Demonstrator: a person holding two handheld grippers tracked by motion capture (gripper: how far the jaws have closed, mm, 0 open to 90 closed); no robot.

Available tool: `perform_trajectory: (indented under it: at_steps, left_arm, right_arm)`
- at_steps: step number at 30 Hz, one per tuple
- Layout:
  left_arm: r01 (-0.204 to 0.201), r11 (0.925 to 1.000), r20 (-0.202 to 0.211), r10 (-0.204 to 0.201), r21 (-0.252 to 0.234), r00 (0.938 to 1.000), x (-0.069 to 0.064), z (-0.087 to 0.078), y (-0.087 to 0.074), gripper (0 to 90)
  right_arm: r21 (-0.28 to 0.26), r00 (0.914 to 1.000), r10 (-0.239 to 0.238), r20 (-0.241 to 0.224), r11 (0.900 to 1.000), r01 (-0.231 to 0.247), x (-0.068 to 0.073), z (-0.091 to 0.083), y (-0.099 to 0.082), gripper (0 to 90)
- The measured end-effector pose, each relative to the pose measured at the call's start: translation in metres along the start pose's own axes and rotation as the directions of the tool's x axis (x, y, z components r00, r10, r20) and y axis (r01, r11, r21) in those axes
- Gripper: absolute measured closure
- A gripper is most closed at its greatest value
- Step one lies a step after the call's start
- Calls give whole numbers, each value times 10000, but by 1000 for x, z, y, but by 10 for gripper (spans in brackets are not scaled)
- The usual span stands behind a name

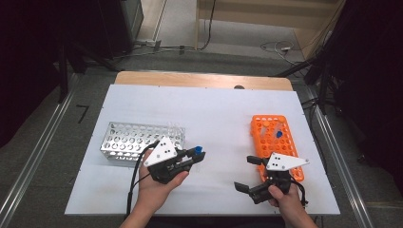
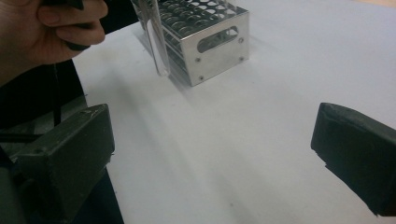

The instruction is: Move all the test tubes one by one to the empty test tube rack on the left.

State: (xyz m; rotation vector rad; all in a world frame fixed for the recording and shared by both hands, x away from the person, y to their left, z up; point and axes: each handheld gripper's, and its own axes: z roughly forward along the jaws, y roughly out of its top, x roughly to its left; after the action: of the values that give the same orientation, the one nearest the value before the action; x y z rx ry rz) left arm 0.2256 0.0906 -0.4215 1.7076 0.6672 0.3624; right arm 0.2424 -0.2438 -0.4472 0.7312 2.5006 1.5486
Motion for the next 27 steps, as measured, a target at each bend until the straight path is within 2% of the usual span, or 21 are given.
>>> perform_trajectory:
  at_steps: [6,12,19,27]
  left_arm:
    - [42,9998,-509,-53,-205,9987,15,-13,7,771]
    - [129,9993,-1053,-167,-363,9943,33,-25,13,771]
    - [197,9982,-1732,-294,-573,9844,54,-37,20,771]
    - [339,9961,-2398,-527,-819,9694,76,-39,25,772]
  right_arm:
    - [-54,9992,89,378,9999,-87,-8,-10,-4,0]
    - [-178,9967,295,757,9994,-282,-18,-23,-9,0]
    - [-413,9917,668,1096,9972,-626,-32,-39,-14,0]
    - [-493,9861,846,1427,9957,-783,-41,-48,-17,0]
